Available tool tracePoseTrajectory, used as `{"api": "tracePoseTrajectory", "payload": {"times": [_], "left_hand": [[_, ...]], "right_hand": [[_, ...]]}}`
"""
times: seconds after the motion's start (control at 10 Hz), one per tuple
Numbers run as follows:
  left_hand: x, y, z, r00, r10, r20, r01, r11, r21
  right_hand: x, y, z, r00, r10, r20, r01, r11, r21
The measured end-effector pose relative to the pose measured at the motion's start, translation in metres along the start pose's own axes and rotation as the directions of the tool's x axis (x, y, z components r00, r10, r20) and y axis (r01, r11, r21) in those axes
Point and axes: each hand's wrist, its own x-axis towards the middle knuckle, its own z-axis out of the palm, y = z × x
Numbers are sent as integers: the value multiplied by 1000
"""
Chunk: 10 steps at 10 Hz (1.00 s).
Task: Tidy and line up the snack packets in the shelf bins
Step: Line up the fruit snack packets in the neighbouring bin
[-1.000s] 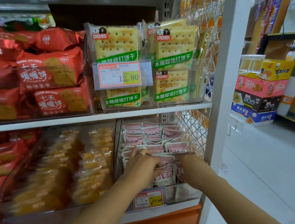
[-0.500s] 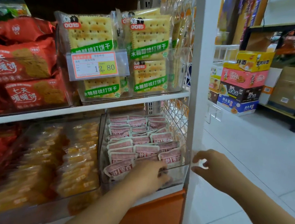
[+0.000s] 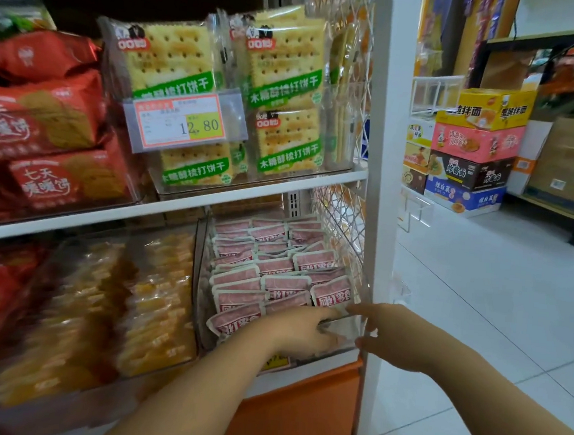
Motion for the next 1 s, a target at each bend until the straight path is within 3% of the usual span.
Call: {"api": "tracePoseTrajectory", "payload": {"times": [0.1,0.2,0.3,0.4,0.5,0.7,0.8,0.9,1.0], "left_hand": [[-14,-4,-6,992,-1,-125,-2,1000,-19],[-33,-8,-21,944,23,-329,-35,999,-30],[-41,-18,-37,819,151,-554,44,945,324],[-42,-37,-40,874,103,-475,206,807,554],[-39,-56,-33,934,-88,-347,299,724,621],[-26,-63,-38,941,-173,-291,329,668,667],[-30,-62,-40,940,-130,-314,313,693,650],[-49,-59,-41,907,23,-421,267,741,616],[-79,-48,-44,825,115,-553,190,865,464]], "right_hand": [[-3,-5,-2,996,3,-89,-9,998,-65],[-1,-19,-8,960,-116,-256,110,993,-40],[17,-33,-6,893,-305,-331,304,951,-55],[42,-44,6,911,-351,-217,323,934,-155],[58,-47,14,945,-309,-105,274,926,-259],[72,-45,24,940,-303,-155,261,934,-243],[71,-41,27,918,-322,-230,271,935,-227],[57,-42,23,906,-320,-277,296,947,-125],[34,-48,3,896,-271,-351,325,940,106]]}}
